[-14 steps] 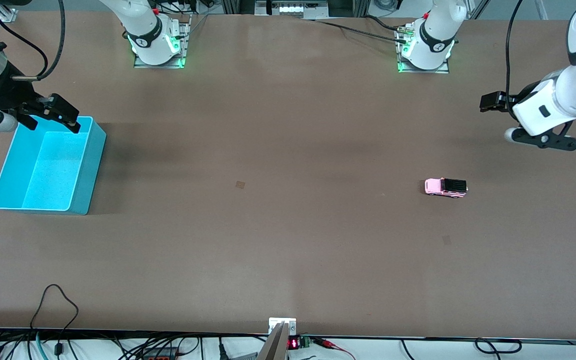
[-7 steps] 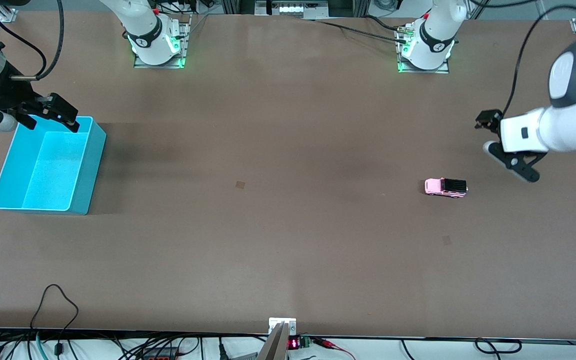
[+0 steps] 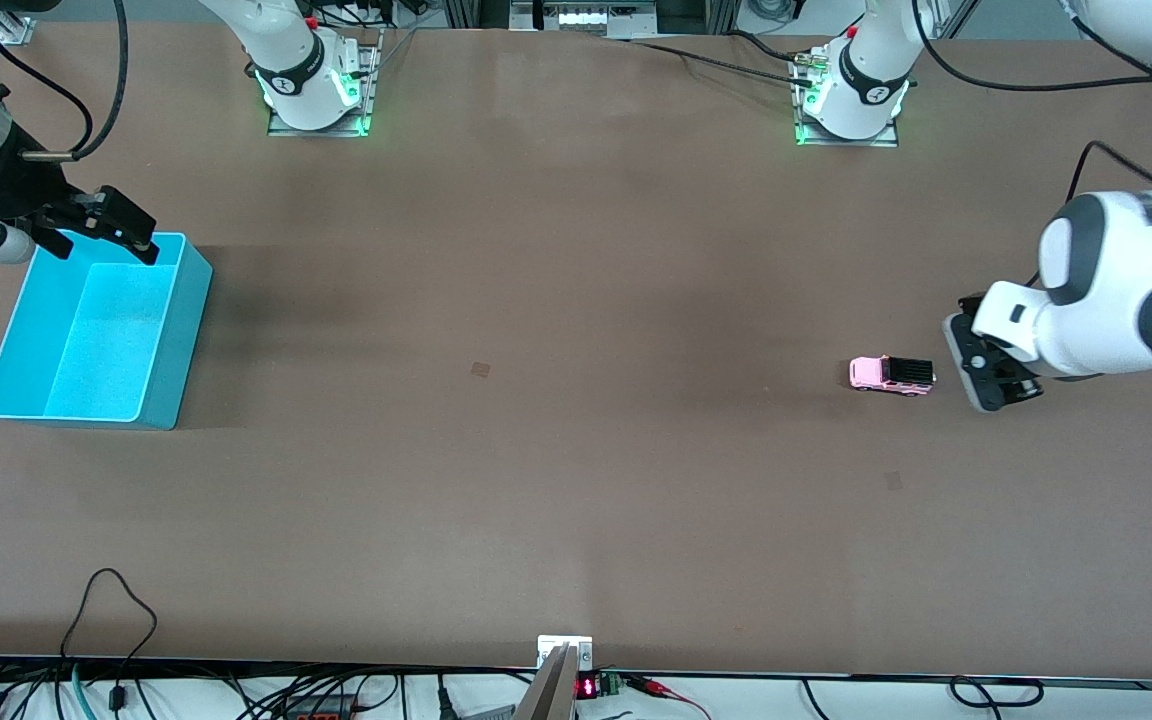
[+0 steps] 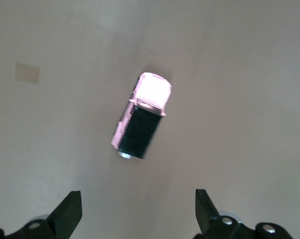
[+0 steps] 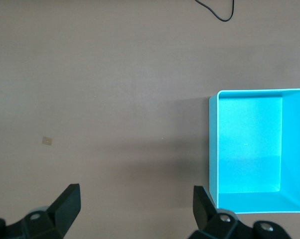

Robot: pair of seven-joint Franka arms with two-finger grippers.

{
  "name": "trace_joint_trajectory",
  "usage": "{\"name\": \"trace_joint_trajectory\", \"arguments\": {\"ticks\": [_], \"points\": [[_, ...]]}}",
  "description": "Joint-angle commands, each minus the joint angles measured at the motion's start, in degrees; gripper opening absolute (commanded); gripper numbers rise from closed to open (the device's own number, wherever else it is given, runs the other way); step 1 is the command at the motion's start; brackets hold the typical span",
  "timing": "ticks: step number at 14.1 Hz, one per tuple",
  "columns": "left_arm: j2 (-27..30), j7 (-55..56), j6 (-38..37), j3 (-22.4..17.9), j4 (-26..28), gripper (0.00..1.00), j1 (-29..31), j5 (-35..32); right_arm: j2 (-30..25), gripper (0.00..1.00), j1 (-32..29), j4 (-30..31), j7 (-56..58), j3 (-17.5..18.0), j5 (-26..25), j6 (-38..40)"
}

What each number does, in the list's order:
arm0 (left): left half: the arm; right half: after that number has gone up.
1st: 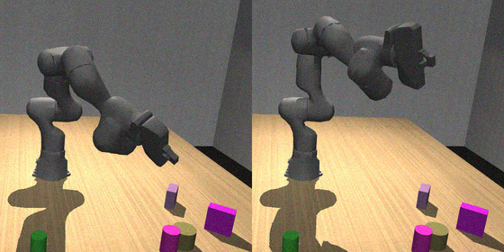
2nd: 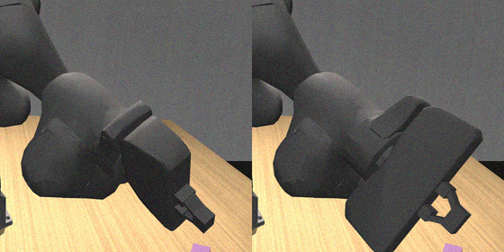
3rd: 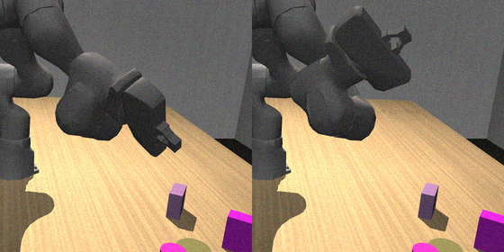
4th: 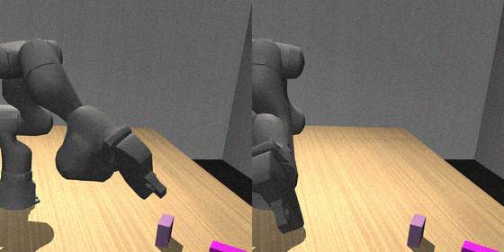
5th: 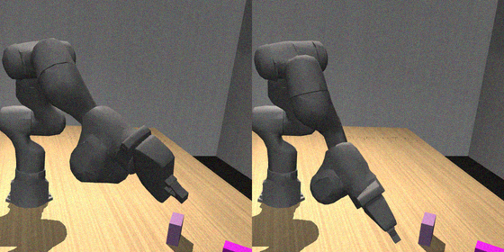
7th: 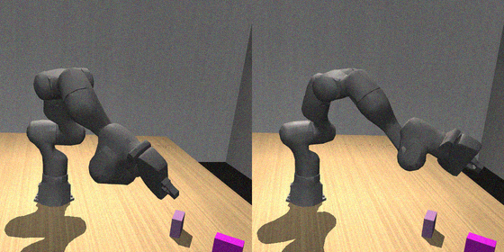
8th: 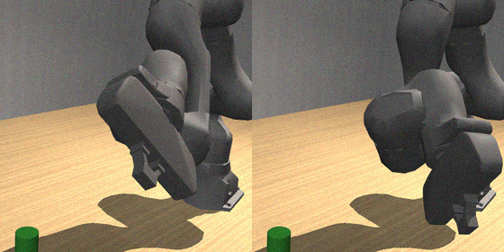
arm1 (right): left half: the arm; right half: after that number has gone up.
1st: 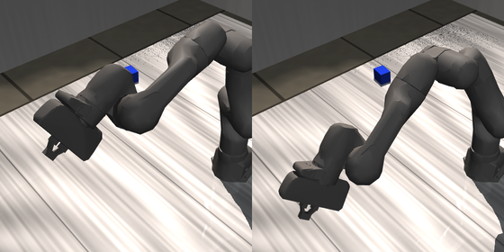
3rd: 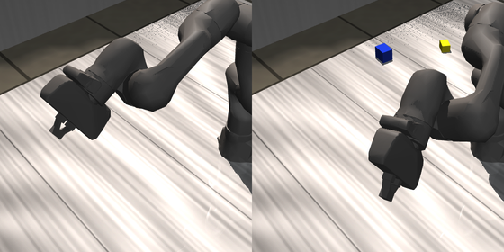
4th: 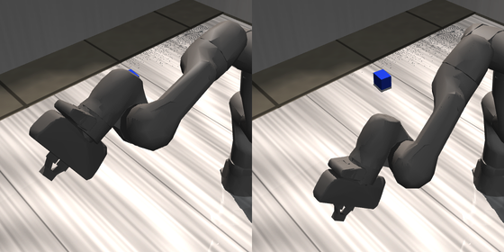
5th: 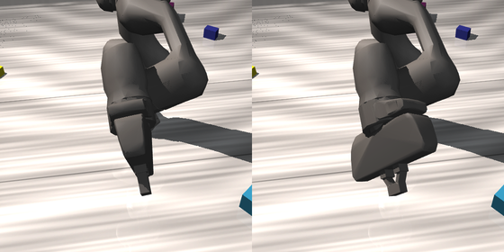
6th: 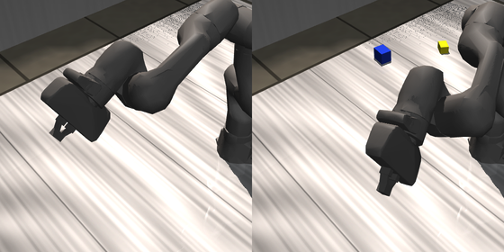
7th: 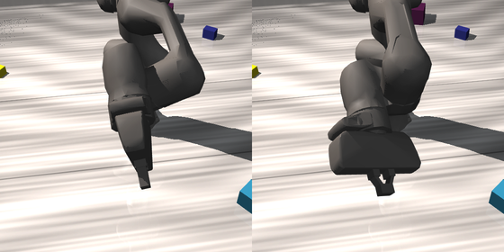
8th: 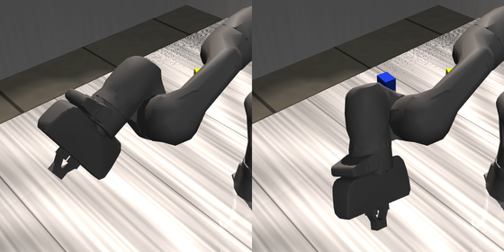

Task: Wind and store pink jeep toy
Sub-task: 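Lower the left gripper over the pink jeep, then press the pink jeep down and pull it back with the left gripper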

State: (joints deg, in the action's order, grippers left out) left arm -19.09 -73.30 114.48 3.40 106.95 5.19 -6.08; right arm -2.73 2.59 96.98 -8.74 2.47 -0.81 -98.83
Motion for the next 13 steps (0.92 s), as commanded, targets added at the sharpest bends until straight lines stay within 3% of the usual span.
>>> {"name": "trace_joint_trajectory", "arguments": {"ticks": [1,6,11,12,13], "points": [[1.8,-6.8,11.1,0.2,8.0,1.0,-0.5,-1.9,0.0,1.0,0.1,-0.7,0.6,-0.2,-0.4,1.0],[1.6,-7.4,27.1,0.5,19.2,1.0,-1.7,-3.4,0.1,1.0,0.1,-0.8,0.6,-0.1,-0.4,1.0],[-2.9,-7.4,35.1,0.5,20.5,1.0,-1.3,-3.4,0.2,1.0,0.3,-1.1,0.0,-0.1,-0.3,1.0],[-3.0,-7.4,35.2,0.5,20.5,0.95,-1.3,-3.5,0.3,1.0,0.1,-1.3,0.0,-0.1,-0.3,0.9],[-3.1,-7.7,35.1,0.5,20.5,0.81,-1.2,-3.5,0.3,1.0,0.0,-1.3,0.4,-0.1,-0.3,0.9]]}}
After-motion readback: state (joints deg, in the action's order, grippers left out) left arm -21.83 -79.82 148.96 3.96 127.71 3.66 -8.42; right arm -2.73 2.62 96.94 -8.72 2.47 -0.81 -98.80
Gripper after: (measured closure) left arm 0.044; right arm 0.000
